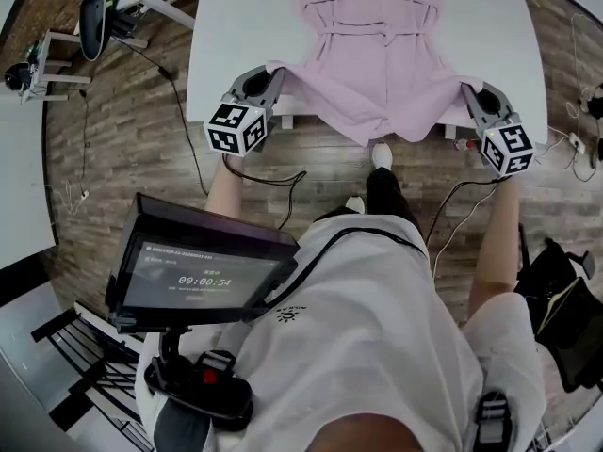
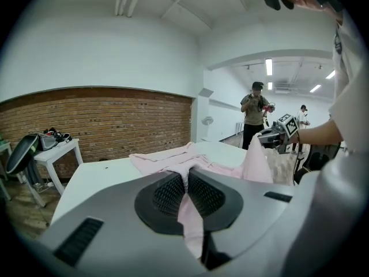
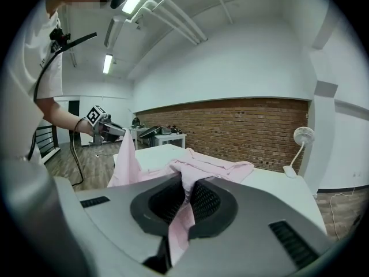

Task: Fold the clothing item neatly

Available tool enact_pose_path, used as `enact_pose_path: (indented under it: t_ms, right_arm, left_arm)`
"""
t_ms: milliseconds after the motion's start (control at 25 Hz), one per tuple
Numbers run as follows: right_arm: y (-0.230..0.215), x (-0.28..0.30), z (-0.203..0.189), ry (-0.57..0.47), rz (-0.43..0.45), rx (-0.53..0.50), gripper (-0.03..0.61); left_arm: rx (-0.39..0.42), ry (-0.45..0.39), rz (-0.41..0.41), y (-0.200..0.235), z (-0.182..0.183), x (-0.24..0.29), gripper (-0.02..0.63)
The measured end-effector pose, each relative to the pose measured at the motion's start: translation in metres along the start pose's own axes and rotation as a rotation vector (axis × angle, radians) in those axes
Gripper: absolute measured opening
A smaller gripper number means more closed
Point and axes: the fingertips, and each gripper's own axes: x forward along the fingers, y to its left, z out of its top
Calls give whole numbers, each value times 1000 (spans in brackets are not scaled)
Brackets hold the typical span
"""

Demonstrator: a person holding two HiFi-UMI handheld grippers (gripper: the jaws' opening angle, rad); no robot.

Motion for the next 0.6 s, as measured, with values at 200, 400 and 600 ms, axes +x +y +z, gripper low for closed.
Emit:
enact_pose_path:
  t_ms: [200,400,600]
  right_arm:
    - [-18,38,14,3,49,-20,9]
    - [-37,75,18,19,106,-40,9]
    - [-54,103,12,29,142,-36,9]
  left_arm:
    - [14,27,36,26,16,31,15]
    - [37,70,55,47,21,69,15]
    - [21,108,96,67,11,92,15]
